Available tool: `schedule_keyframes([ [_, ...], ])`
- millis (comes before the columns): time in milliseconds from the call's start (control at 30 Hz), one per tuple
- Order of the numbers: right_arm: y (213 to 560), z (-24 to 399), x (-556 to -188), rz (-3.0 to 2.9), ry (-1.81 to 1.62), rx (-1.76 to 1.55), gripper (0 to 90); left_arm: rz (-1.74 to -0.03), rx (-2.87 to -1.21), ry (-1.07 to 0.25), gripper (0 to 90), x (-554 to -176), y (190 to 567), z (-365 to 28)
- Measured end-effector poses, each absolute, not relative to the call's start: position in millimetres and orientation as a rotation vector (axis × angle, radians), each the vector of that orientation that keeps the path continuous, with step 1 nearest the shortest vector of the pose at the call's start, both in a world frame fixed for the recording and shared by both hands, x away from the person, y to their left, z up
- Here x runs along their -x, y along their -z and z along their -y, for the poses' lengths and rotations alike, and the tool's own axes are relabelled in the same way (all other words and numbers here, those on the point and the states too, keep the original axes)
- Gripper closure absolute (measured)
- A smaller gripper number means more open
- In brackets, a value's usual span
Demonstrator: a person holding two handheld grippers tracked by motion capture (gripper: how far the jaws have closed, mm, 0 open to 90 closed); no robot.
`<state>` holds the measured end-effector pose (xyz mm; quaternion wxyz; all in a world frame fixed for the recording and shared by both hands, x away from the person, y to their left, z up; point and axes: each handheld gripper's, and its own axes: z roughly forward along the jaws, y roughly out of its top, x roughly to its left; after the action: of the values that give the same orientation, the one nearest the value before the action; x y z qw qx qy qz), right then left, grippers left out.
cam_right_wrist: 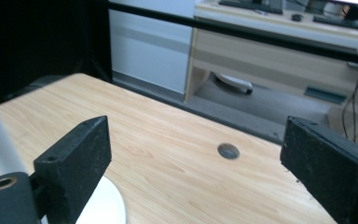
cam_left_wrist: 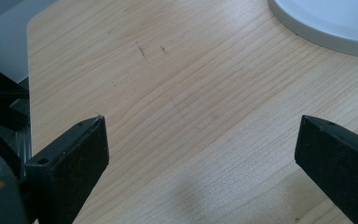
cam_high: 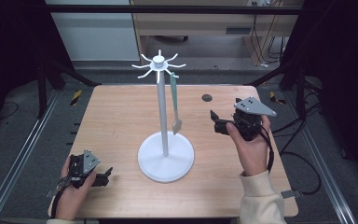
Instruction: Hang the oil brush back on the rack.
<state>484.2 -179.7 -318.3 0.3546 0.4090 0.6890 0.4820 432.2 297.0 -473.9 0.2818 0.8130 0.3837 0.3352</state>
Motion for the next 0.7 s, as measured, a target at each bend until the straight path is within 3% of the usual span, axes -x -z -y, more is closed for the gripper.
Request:
schedule_keyframes([
  [700, 410, 208, -495, -1.893, -1.084, -1.255, 12.6, -1.049, -2.141, -0.928, 2.4, -431, 472, -300],
])
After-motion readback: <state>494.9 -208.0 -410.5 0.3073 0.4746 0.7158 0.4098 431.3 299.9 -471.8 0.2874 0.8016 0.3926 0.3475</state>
